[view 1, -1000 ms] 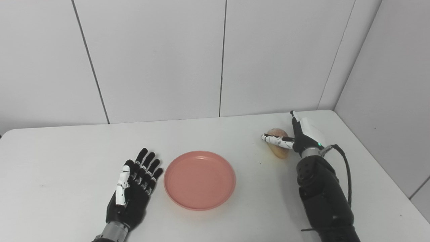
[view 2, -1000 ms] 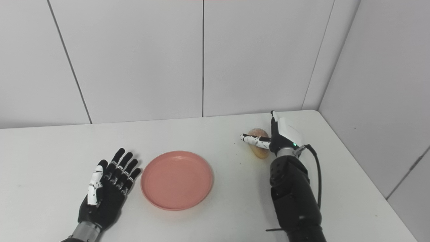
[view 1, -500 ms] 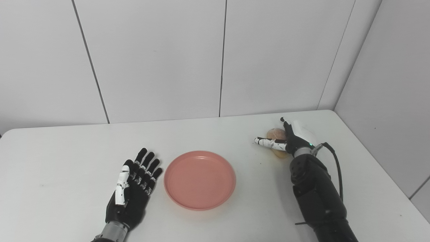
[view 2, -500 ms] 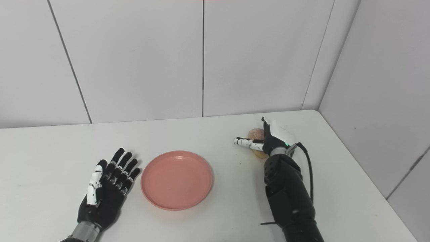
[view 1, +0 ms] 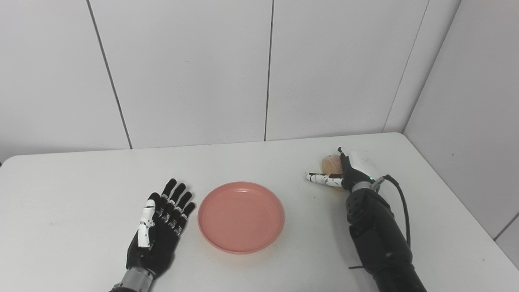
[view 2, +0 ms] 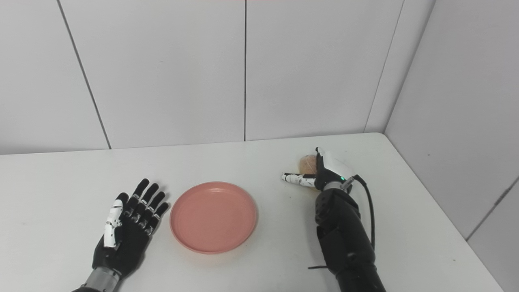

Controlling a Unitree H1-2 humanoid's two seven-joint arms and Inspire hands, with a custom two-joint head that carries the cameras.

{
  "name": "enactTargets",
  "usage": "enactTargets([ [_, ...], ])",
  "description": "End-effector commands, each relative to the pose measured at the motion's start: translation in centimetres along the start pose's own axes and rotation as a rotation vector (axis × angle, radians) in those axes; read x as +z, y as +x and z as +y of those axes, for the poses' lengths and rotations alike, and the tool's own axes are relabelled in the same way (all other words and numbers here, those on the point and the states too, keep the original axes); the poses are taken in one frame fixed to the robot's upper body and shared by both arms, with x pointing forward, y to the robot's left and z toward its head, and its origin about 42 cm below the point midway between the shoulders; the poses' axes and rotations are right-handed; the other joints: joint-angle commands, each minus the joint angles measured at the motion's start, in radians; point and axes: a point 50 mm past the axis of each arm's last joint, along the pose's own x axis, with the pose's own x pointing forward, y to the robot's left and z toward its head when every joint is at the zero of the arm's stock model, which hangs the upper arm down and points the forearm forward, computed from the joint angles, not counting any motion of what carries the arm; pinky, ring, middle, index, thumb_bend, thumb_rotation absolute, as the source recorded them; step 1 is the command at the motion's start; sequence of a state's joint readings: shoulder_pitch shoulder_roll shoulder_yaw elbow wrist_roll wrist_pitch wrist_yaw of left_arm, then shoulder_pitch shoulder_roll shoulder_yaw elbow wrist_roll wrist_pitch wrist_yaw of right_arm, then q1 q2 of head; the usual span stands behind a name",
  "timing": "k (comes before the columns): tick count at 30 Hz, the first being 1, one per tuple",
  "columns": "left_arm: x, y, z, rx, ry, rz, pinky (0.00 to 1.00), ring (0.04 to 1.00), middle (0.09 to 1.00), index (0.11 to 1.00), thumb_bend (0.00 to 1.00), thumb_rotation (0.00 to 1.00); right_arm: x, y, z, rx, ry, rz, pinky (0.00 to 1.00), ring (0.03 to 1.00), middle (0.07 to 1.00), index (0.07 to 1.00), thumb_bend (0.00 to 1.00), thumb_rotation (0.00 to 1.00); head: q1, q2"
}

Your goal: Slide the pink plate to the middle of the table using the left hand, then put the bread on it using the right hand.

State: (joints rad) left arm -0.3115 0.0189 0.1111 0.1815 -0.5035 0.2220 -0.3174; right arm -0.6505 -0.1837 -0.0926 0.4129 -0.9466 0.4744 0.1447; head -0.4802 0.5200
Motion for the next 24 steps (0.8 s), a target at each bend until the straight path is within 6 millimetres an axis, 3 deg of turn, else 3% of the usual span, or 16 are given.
enactTargets([
  [1, -2.1, -1.7, 1.6, 0.085, -0.023, 0.111, 1.00, 0.996, 0.996, 0.989, 0.31, 1.00, 1.9, 0.8, -3.1, -0.088, -0.019, -0.050, 0.90, 0.925, 0.929, 0.952, 0.97, 0.57, 0.000, 0.000],
  [2, -2.0, -1.7, 1.6, 0.086, -0.020, 0.111, 1.00, 0.996, 0.995, 0.989, 0.31, 1.00, 1.8, 0.9, -3.1, -0.094, -0.008, -0.046, 0.90, 0.924, 0.927, 0.951, 0.97, 0.57, 0.001, 0.002],
  [5, -2.0, -1.8, 1.6, 0.089, -0.016, 0.110, 1.00, 0.989, 0.988, 0.981, 0.31, 1.00, 1.6, 1.0, -3.0, -0.102, 0.036, -0.032, 0.63, 0.771, 0.852, 0.899, 0.92, 0.46, 0.001, 0.002],
  [8, -2.1, -1.7, 1.5, 0.086, -0.026, 0.111, 1.00, 0.991, 0.989, 0.984, 0.31, 1.00, 1.5, 0.8, -2.9, -0.121, 0.097, -0.035, 0.52, 0.680, 0.787, 0.861, 0.87, 0.37, 0.005, 0.004],
  [9, -2.1, -1.7, 1.5, 0.084, -0.028, 0.110, 1.00, 0.994, 0.992, 0.988, 0.31, 1.00, 1.5, 0.7, -2.9, -0.129, 0.106, -0.037, 0.39, 0.512, 0.639, 0.854, 0.82, 0.31, 0.005, 0.004],
  [12, -2.1, -1.7, 1.5, 0.082, -0.031, 0.110, 1.00, 0.993, 0.992, 0.988, 0.31, 1.00, 1.4, 0.7, -2.8, -0.146, 0.091, -0.043, 0.37, 0.482, 0.596, 0.796, 0.78, 0.25, 0.005, 0.004],
  [14, -2.1, -1.8, 1.5, 0.079, -0.033, 0.111, 1.00, 0.999, 0.997, 0.991, 0.31, 1.00, 1.3, 0.9, -2.8, -0.155, 0.072, -0.046, 0.43, 0.542, 0.628, 0.701, 0.77, 0.23, 0.005, 0.005],
  [17, -2.1, -1.8, 1.5, 0.083, -0.032, 0.112, 1.00, 0.998, 0.997, 0.989, 0.31, 1.00, 1.0, 1.0, -2.5, -0.157, 0.065, -0.054, 0.39, 0.476, 0.558, 0.594, 0.73, 0.18, 0.006, 0.005],
  [18, -2.1, -1.8, 1.5, 0.083, -0.031, 0.112, 1.00, 0.998, 0.998, 0.990, 0.31, 1.00, 0.9, 1.1, -2.5, -0.154, 0.065, -0.057, 0.38, 0.460, 0.541, 0.538, 0.62, 0.16, 0.006, 0.005],
  [21, -2.1, -1.8, 1.4, 0.085, -0.035, 0.114, 1.00, 0.999, 0.998, 0.990, 0.31, 1.00, 0.8, 1.1, -2.3, -0.153, 0.077, -0.064, 0.35, 0.435, 0.514, 0.494, 0.53, 0.15, 0.007, 0.006],
  [24, -2.1, -1.7, 1.4, 0.091, -0.036, 0.116, 1.00, 0.995, 0.994, 0.987, 0.31, 1.00, 0.8, 1.2, -2.1, -0.153, 0.097, -0.066, 0.32, 0.384, 0.451, 0.484, 0.51, 0.14, 0.008, 0.005],
])
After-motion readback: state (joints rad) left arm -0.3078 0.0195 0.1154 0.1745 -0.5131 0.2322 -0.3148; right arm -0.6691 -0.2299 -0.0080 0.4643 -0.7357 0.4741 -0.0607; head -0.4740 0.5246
